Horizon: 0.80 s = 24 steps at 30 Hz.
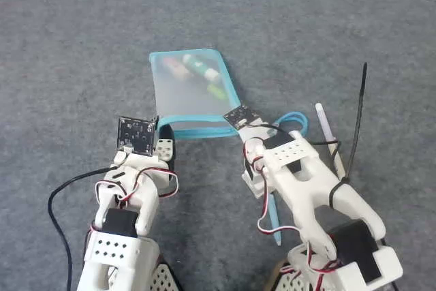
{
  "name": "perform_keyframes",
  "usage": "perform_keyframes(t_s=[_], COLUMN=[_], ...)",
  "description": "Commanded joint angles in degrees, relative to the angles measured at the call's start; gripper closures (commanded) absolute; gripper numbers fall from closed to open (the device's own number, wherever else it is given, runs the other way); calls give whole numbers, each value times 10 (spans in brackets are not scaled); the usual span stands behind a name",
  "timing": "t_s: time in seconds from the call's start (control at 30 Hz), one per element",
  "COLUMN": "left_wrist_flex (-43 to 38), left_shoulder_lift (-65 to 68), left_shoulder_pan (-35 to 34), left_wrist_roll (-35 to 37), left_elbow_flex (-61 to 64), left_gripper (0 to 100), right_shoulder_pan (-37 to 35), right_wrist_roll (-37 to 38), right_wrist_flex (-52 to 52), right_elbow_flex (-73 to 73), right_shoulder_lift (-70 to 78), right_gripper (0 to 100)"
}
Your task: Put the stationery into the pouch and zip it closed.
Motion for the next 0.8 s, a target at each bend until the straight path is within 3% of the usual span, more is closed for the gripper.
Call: perform_keyframes(t_s=[0.0,0.23,0.6,0.77], left_wrist_flex=[-16,-16,-16,-16], left_shoulder_lift=[3,3,3,3], left_shoulder_pan=[-3,-3,-3,-3], left_wrist_roll=[-6,-6,-6,-6], left_elbow_flex=[-14,-14,-14,-14], left_gripper=[989,989,989,989], right_shoulder_pan=[1,14,190,262], right_wrist_roll=[-4,4,114,162], right_wrist_flex=[-8,24,162,199], right_elbow_flex=[-6,-18,-41,-94], right_shoulder_lift=[-1,-10,-248,-273], right_gripper=[997,991,992,992])
